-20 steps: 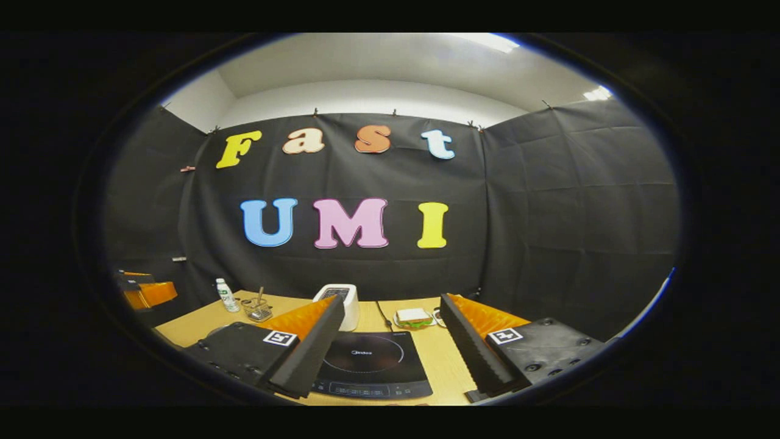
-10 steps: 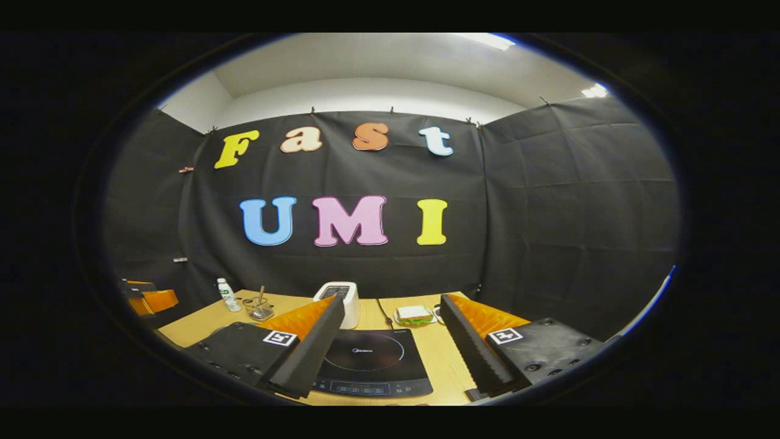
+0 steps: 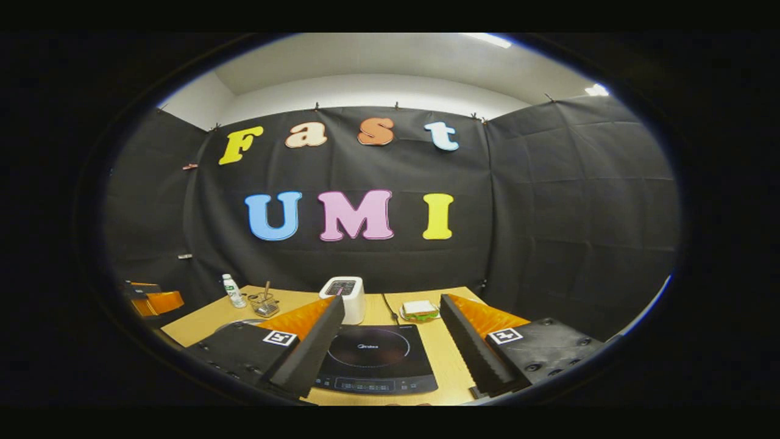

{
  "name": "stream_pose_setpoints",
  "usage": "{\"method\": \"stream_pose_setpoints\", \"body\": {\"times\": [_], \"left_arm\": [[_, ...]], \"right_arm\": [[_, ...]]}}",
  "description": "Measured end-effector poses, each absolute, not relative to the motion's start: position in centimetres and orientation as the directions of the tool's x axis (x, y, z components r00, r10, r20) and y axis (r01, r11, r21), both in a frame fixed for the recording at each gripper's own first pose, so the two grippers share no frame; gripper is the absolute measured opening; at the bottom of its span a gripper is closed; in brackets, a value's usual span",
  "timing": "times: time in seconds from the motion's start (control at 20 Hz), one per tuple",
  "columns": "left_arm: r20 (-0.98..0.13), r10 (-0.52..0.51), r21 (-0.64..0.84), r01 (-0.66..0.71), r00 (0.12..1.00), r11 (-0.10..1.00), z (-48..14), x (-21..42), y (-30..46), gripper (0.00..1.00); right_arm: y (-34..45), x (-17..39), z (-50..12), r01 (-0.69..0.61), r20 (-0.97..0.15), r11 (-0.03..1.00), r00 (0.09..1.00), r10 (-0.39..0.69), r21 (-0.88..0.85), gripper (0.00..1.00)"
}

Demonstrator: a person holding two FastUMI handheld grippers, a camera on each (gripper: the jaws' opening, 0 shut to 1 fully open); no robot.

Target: First push the handle of the pot to place it horizontally, then grasp the pot with both hands and set it on the induction cooktop.

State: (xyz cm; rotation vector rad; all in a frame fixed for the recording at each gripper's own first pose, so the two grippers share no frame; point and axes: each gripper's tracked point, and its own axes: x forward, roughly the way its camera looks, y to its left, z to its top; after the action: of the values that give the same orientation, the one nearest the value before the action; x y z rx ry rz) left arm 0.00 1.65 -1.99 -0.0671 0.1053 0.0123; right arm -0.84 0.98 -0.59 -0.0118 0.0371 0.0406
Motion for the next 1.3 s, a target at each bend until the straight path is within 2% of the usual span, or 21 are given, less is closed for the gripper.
{"method": "stream_pose_setpoints", "body": {"times": [0.25,0.35,0.4,0.55,0.6,0.65,0.85,0.95,1.05,1.15,1.3], "left_arm": [[-0.146,-0.035,-0.078,0.024,0.989,0.997,-3.0,1.1,2.5,0.94],[-0.175,-0.044,-0.11,0.025,0.984,0.994,-3.6,1.6,3.3,0.86],[-0.196,-0.045,-0.123,0.021,0.98,0.992,-4.2,2.0,3.6,0.76],[-0.228,-0.065,-0.153,0.03,0.972,0.988,-5.1,3.1,4.5,0.58],[-0.243,-0.063,-0.155,0.025,0.968,0.988,-5.8,3.4,5.1,0.4],[-0.26,-0.061,-0.154,0.021,0.964,0.988,-6.2,3.7,5.6,0.28],[-0.315,-0.059,-0.179,0.002,0.947,0.984,-8.5,4.3,7.4,0.05],[-0.355,-0.077,-0.21,0.001,0.932,0.978,-10.0,4.3,7.6,0.05],[-0.438,-0.096,-0.236,-0.011,0.894,0.972,-13.0,3.7,7.9,0.05],[-0.462,-0.122,-0.246,0.006,0.878,0.969,-14.4,3.3,7.7,0.05],[-0.525,-0.171,-0.232,0.053,0.834,0.971,-17.5,2.4,7.2,0.05]], "right_arm": [[1.6,-0.6,-1.1,-0.052,-0.05,0.999,0.997,0.051,-0.018,0.98],[1.9,-0.5,-1.6,-0.056,-0.061,0.998,0.997,0.054,-0.022,0.98],[2.1,-0.5,-1.8,-0.059,-0.069,0.998,0.996,0.058,-0.023,0.98],[2.4,-0.5,-2.6,-0.063,-0.095,0.998,0.994,0.06,-0.025,0.98],[2.6,-0.6,-3.0,-0.065,-0.103,0.998,0.993,0.062,-0.026,0.98],[2.6,-0.6,-3.1,-0.064,-0.107,0.998,0.992,0.061,-0.029,0.98],[3.0,-0.5,-3.9,-0.063,-0.127,0.997,0.99,0.058,-0.038,0.98],[3.3,-0.3,-4.1,-0.064,-0.132,0.997,0.99,0.058,-0.039,0.95],[3.5,-0.1,-4.2,-0.061,-0.13,0.997,0.99,0.054,-0.046,0.98],[4.0,0.1,-4.8,-0.065,-0.144,0.997,0.988,0.058,-0.042,0.95],[4.5,0.1,-5.9,-0.071,-0.17,0.997,0.983,0.064,-0.033,0.98]]}}
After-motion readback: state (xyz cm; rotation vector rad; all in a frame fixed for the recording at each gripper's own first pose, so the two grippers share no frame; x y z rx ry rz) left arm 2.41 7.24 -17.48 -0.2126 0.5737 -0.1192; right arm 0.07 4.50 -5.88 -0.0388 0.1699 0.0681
